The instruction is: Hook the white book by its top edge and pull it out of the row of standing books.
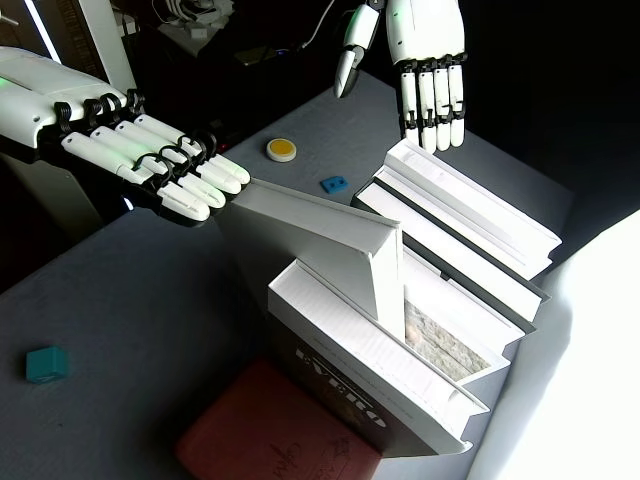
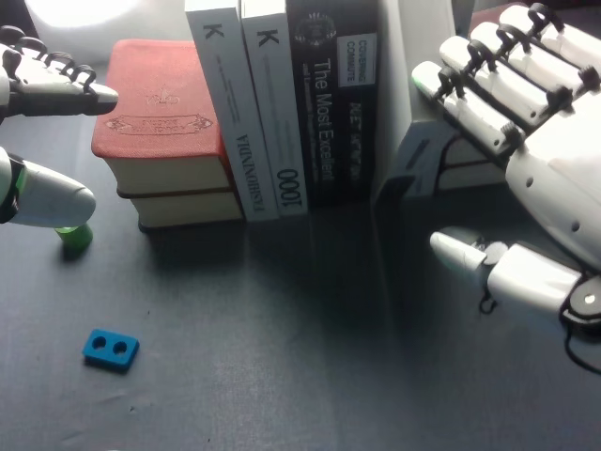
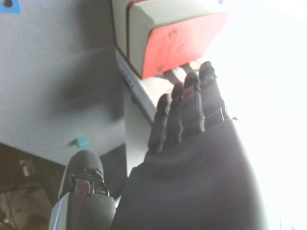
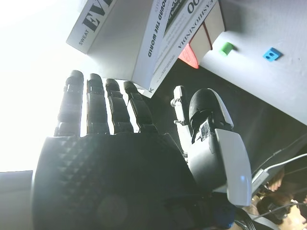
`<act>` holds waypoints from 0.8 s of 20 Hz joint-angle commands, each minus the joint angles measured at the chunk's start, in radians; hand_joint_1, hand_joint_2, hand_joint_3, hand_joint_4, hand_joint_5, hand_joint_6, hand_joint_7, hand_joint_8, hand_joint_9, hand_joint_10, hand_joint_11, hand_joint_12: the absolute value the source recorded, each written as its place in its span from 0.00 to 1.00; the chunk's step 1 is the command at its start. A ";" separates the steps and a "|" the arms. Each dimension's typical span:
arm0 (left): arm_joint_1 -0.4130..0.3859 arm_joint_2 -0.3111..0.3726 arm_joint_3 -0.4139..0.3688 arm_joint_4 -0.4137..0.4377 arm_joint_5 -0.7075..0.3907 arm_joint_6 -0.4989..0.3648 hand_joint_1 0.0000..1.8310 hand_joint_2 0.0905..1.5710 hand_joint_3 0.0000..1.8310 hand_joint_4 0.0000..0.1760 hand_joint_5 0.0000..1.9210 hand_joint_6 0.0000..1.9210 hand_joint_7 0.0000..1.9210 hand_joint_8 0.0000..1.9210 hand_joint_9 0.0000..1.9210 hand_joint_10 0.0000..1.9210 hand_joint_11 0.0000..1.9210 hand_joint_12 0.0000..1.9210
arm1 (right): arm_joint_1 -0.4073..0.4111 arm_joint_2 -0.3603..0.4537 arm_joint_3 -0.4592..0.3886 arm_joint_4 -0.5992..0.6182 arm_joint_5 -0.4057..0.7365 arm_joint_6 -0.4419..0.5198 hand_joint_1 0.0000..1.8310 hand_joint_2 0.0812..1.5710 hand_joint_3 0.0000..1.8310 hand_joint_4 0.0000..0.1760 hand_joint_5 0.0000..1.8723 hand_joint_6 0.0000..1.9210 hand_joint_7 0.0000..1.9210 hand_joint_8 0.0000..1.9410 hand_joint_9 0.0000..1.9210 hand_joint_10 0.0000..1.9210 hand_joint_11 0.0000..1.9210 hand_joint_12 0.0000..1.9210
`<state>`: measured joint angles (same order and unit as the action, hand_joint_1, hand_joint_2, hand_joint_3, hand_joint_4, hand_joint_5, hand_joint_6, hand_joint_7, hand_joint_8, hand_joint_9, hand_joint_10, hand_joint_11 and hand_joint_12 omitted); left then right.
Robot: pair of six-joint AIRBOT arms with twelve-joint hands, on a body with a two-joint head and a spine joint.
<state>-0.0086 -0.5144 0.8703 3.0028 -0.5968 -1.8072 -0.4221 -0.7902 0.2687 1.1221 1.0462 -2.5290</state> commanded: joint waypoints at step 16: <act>-0.016 0.005 -0.004 0.009 0.079 0.007 0.00 0.74 0.00 0.00 0.00 0.00 0.00 0.00 0.00 0.00 0.00 0.00 | -0.039 0.024 -0.076 -0.021 0.039 -0.020 0.00 0.81 0.00 0.00 0.01 0.00 0.00 0.00 0.00 0.00 0.00 0.00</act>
<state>-0.0086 -0.5144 0.8700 3.0032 -0.6060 -1.8050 -0.4728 -0.7719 0.1982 1.2026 1.0210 -2.5507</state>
